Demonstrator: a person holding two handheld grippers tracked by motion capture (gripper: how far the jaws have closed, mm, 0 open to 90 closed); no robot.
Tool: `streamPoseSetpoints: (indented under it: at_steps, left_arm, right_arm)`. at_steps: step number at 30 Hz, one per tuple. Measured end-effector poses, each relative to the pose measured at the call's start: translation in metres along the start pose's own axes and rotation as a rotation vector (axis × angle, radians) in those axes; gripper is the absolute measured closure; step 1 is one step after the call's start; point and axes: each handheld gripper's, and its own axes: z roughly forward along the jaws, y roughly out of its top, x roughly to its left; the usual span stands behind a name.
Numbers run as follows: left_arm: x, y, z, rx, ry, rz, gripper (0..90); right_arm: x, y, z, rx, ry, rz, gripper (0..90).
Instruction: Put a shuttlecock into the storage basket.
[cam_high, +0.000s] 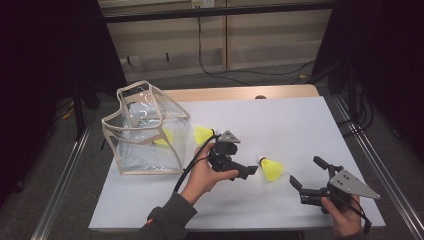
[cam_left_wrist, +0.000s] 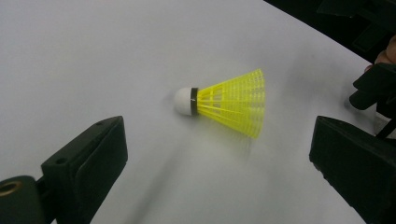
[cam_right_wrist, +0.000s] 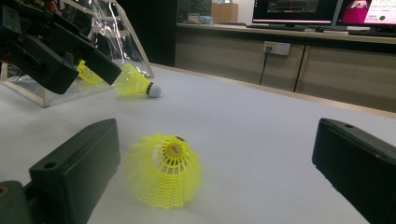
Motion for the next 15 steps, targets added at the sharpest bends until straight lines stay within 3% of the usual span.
streamPoseSetpoints:
  at_steps: [15]
  left_arm:
    - [-0.008,-0.005,0.015,0.018,-0.002,0.019,3.9]
  right_arm:
    - [-0.002,-0.001,0.000,0.002,-0.002,-0.001,0.9]
